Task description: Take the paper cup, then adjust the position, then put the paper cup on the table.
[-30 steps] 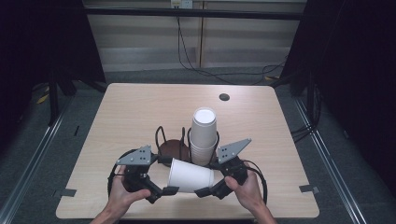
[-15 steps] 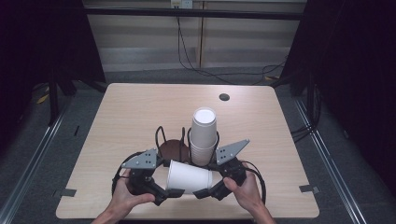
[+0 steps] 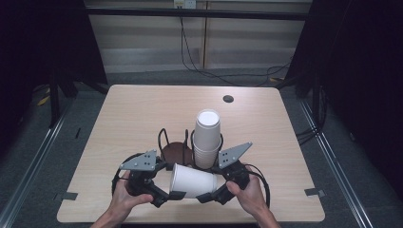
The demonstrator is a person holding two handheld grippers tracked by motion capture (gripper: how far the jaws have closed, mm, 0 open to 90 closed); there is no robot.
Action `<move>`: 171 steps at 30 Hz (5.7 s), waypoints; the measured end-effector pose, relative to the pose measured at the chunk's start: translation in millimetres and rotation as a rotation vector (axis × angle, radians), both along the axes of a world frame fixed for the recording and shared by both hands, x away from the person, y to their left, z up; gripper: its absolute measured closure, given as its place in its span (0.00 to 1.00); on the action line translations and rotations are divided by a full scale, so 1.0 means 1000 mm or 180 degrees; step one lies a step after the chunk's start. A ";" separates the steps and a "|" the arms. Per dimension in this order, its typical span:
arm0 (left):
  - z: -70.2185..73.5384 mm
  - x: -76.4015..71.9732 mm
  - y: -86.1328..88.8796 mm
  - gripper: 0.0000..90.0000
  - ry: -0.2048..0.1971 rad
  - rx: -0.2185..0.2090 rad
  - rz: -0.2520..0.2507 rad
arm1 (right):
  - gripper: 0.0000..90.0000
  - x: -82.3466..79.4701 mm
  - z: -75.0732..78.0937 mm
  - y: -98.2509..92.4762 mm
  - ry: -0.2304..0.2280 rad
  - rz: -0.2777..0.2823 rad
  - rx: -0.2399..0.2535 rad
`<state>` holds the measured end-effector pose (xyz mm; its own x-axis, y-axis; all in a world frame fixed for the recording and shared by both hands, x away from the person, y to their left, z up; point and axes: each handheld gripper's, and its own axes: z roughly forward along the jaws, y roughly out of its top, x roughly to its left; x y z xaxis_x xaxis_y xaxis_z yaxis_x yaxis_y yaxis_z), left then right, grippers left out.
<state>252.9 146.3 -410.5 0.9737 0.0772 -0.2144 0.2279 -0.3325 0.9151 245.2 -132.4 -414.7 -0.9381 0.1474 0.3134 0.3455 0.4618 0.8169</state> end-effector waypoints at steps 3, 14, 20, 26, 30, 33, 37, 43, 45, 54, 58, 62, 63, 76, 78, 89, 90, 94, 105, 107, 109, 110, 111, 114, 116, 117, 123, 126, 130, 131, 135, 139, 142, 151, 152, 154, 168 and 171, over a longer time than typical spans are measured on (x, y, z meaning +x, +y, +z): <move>0.001 -0.001 0.000 0.17 -0.0021 0.0003 -0.0029 | 0.26 -0.001 0.001 0.000 -0.0011 -0.0002 -0.0036; 0.003 0.002 0.005 0.18 0.0063 0.0086 -0.0009 | 0.19 0.001 0.000 -0.001 0.0016 -0.0002 -0.0006; 0.005 0.005 0.010 0.18 0.0110 0.0191 0.0052 | 0.16 0.002 0.000 -0.004 0.0013 -0.0110 -0.0015; 0.007 0.007 0.013 0.17 0.0121 0.0295 0.0120 | 0.16 0.003 0.000 -0.010 0.0002 -0.0227 -0.0011; 0.008 0.010 0.016 0.17 0.0132 0.0393 0.0175 | 0.16 0.003 0.001 -0.014 -0.0010 -0.0296 -0.0026; 0.009 0.011 0.019 0.17 0.0125 0.0452 0.0215 | 0.16 0.003 0.001 -0.016 -0.0012 -0.0330 -0.0028; 0.010 0.014 0.023 0.17 0.0143 0.0517 0.0254 | 0.16 0.003 0.002 -0.018 -0.0020 -0.0367 -0.0028; 0.009 0.018 0.030 0.17 0.0189 0.0621 0.0359 | 0.16 0.004 0.001 -0.021 -0.0006 -0.0390 -0.0042; 0.010 0.019 0.031 0.17 0.0176 0.0663 0.0384 | 0.16 0.005 0.001 -0.021 -0.0011 -0.0403 -0.0038; 0.015 0.017 0.033 0.16 0.0079 0.1002 0.0449 | 0.16 0.008 0.000 -0.025 -0.0005 -0.0489 -0.0045; 0.020 0.019 0.037 0.16 0.0068 0.1076 0.0484 | 0.16 0.008 0.001 -0.029 -0.0010 -0.0531 -0.0033; 0.023 0.022 0.040 0.17 0.0089 0.1181 0.0539 | 0.16 0.009 0.001 -0.034 -0.0036 -0.0586 -0.0051; 0.023 0.023 0.041 0.16 0.0089 0.1197 0.0510 | 0.16 0.009 0.001 -0.035 -0.0031 -0.0593 -0.0033; 0.025 0.031 0.056 0.16 0.0014 0.1396 0.0707 | 0.16 0.007 0.000 -0.036 -0.0040 -0.0590 -0.0046; 0.026 0.032 0.061 0.16 0.0025 0.1419 0.0748 | 0.16 0.007 0.000 -0.034 -0.0042 -0.0585 -0.0066; 0.036 0.039 0.071 0.16 -0.0009 0.1786 0.0905 | 0.16 0.008 0.001 -0.036 -0.0041 -0.0593 -0.0063; 0.037 0.038 0.072 0.16 0.0021 0.1766 0.0948 | 0.16 0.008 0.000 -0.035 -0.0030 -0.0593 -0.0065; 0.040 0.040 0.082 0.16 0.0062 0.1887 0.1025 | 0.16 0.008 -0.001 -0.033 -0.0031 -0.0583 -0.0090; 0.043 0.055 0.097 0.16 0.0137 0.2182 0.1172 | 0.16 0.008 -0.001 -0.033 -0.0044 -0.0586 -0.0105; 0.043 0.059 0.097 0.15 0.0140 0.2249 0.1168 | 0.16 0.009 -0.001 -0.034 -0.0044 -0.0595 -0.0099; 0.043 0.063 0.097 0.15 0.0138 0.2275 0.1194 | 0.16 0.009 0.000 -0.034 -0.0053 -0.0604 -0.0096; 0.043 0.065 0.098 0.15 0.0145 0.2286 0.1223 | 0.16 0.009 0.000 -0.035 -0.0052 -0.0605 -0.0106; 0.043 0.068 0.099 0.16 0.0160 0.2308 0.1228 | 0.16 0.009 0.000 -0.035 -0.0053 -0.0612 -0.0110; 0.043 0.077 0.099 0.16 0.0212 0.2360 0.1302 | 0.16 0.009 -0.001 -0.034 -0.0050 -0.0612 -0.0109; 0.045 0.085 0.099 0.16 0.0276 0.2417 0.1321 | 0.16 0.009 -0.001 -0.034 -0.0043 -0.0613 -0.0115; 0.046 0.089 0.099 0.16 0.0267 0.2421 0.1360 | 0.16 0.009 -0.001 -0.034 -0.0042 -0.0613 -0.0111; 0.044 0.105 0.092 0.16 0.0309 0.2604 0.1375 | 0.16 0.008 0.000 -0.036 -0.0044 -0.0633 -0.0109; 0.042 0.108 0.082 0.16 0.0250 0.2865 0.1330 | 0.16 0.008 0.000 -0.036 -0.0056 -0.0633 -0.0112; 0.044 0.114 0.078 0.16 0.0267 0.2886 0.1312 | 0.16 0.008 0.000 -0.036 -0.0059 -0.0635 -0.0114; 0.044 0.115 0.077 0.16 0.0271 0.2901 0.1333 | 0.16 0.008 0.000 -0.036 -0.0060 -0.0636 -0.0112; 0.044 0.122 0.076 0.16 0.0313 0.2994 0.1361 | 0.16 0.008 0.000 -0.036 -0.0051 -0.0661 -0.0143; 0.042 0.129 0.072 0.15 0.0278 0.3142 0.1367 | 0.16 0.009 -0.001 -0.036 -0.0056 -0.0672 -0.0180; 0.042 0.132 0.067 0.15 0.0279 0.3189 0.1341 | 0.16 0.009 -0.002 -0.035 -0.0048 -0.0670 -0.0181; 0.039 0.141 0.055 0.15 0.0290 0.3370 0.1316 | 0.16 0.009 -0.003 -0.034 -0.0043 -0.0660 -0.0185; 0.038 0.141 0.054 0.15 0.0299 0.3377 0.1344 | 0.16 0.009 -0.003 -0.034 -0.0042 -0.0662 -0.0191; 0.036 0.142 0.052 0.15 0.0291 0.3426 0.1326 | 0.16 0.009 -0.002 -0.035 -0.0050 -0.0683 -0.0206; 0.017 0.145 0.040 0.12 0.0282 0.3572 0.1236 | 0.16 0.009 -0.002 -0.035 -0.0060 -0.0685 -0.0211; 0.016 0.146 0.039 0.11 0.0259 0.3502 0.1246 | 0.16 0.008 -0.001 -0.036 -0.0069 -0.0710 -0.0224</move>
